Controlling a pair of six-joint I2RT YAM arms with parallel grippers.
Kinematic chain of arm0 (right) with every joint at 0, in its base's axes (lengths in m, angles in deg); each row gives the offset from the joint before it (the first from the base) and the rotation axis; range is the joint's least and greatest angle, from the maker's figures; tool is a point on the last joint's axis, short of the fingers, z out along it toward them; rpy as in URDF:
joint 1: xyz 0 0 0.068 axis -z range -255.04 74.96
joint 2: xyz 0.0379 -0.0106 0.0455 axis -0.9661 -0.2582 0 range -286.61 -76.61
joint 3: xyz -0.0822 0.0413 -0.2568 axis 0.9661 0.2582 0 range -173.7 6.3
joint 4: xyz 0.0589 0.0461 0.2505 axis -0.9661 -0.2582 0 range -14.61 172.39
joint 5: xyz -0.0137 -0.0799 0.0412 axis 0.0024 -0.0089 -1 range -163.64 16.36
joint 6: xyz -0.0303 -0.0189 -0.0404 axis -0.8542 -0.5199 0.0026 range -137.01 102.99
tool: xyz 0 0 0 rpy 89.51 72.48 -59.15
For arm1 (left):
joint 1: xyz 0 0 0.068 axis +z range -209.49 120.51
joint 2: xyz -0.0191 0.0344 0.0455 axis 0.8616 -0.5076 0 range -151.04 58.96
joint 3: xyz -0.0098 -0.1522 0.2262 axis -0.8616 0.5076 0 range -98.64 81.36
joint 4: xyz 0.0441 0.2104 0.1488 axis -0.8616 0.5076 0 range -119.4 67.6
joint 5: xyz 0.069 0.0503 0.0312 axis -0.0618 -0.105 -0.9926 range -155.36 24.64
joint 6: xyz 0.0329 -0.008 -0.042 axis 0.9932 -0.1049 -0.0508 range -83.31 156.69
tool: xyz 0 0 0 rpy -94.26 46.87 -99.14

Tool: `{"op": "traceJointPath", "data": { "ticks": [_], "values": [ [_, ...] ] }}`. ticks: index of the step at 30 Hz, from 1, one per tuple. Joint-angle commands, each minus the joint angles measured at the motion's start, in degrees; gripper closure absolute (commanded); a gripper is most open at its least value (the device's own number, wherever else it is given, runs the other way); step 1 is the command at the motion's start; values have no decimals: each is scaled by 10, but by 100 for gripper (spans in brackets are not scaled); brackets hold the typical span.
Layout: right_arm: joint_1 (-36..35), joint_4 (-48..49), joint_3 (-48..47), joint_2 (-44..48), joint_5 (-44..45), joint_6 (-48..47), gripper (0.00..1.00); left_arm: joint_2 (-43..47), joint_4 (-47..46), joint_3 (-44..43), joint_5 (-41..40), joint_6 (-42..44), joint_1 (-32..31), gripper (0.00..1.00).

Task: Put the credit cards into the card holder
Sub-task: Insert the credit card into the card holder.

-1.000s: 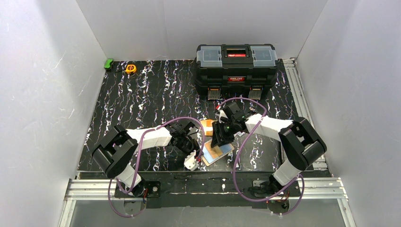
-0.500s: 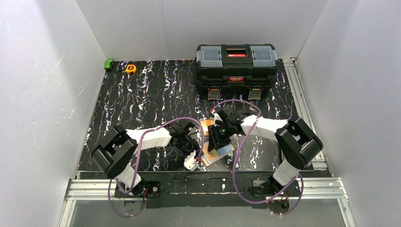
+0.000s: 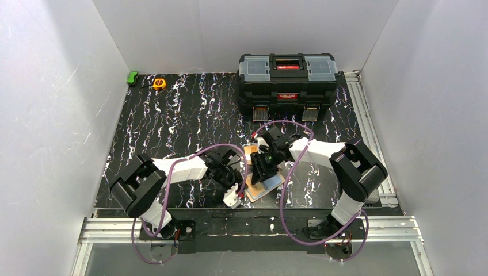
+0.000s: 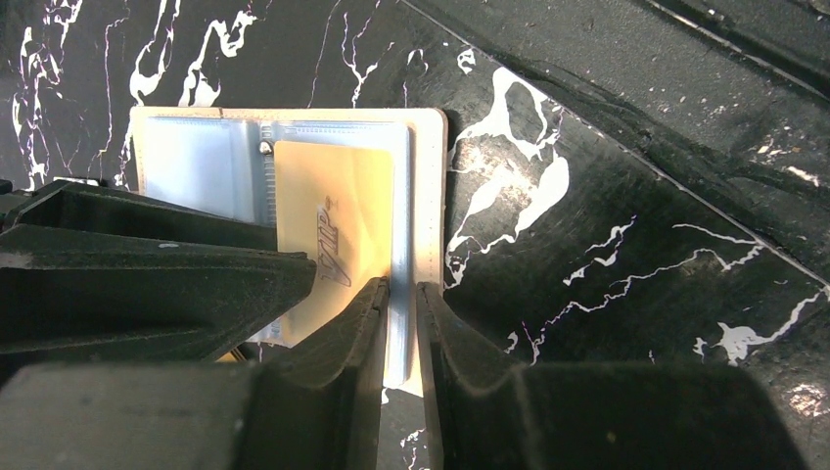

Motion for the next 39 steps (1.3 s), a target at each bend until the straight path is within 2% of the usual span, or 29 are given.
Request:
{"op": "traceJointPath", "data": {
  "ticks": [1,8,15,24,30,39],
  "values": [
    [-19,9,-23,-18,-61,-11,52,-9,13,24,-18,-20,-7,83],
    [-26,0,-30,-15,-82,-20,52,-3,12,25,-28,-19,-8,83],
    [-25,-22,-29,23,-54,-19,49,22,60,18,-35,-7,-7,83],
    [8,-75,-52,79,6,-23,41,94,130,-1,-50,-49,-7,71],
    [21,-113,-45,106,91,-15,39,134,161,-12,-73,-79,-6,65],
    [21,-84,31,129,106,7,41,145,165,-74,-88,-246,-7,64]
  ]
}}
